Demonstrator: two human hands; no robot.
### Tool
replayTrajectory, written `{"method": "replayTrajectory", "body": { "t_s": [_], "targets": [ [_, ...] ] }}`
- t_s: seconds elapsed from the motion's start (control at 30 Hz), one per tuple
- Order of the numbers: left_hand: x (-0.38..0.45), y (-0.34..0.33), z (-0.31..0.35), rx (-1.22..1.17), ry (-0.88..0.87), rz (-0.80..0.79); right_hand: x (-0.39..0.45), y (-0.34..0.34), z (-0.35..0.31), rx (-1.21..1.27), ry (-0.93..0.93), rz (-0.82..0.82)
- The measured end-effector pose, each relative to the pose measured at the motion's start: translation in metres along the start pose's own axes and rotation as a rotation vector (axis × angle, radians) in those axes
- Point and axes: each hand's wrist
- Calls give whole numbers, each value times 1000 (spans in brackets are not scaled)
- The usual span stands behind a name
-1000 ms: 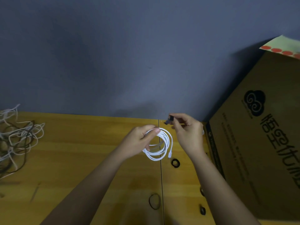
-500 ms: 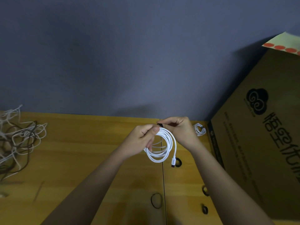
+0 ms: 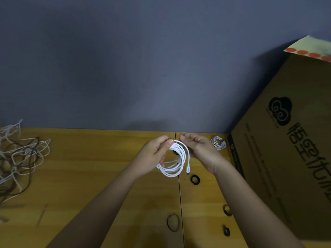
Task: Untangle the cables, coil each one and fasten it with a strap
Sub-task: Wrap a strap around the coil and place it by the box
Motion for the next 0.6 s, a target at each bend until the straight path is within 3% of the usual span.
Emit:
{"method": "replayTrajectory", "body": {
  "t_s": [0.33, 0.6],
  "targets": [
    [0, -5, -6, 205, 76, 65, -8, -13, 6, -120, 107, 81],
    [-2, -18, 7, 550, 19, 256, -14, -24, 15, 88, 134, 221]
  ]
}}
Point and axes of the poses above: each hand's wrist, its own x-axis towards the middle knuckle, its own y-axis out of the back of the hand, z = x × y, and after that the axes turned 7 degrees about y, right-handed
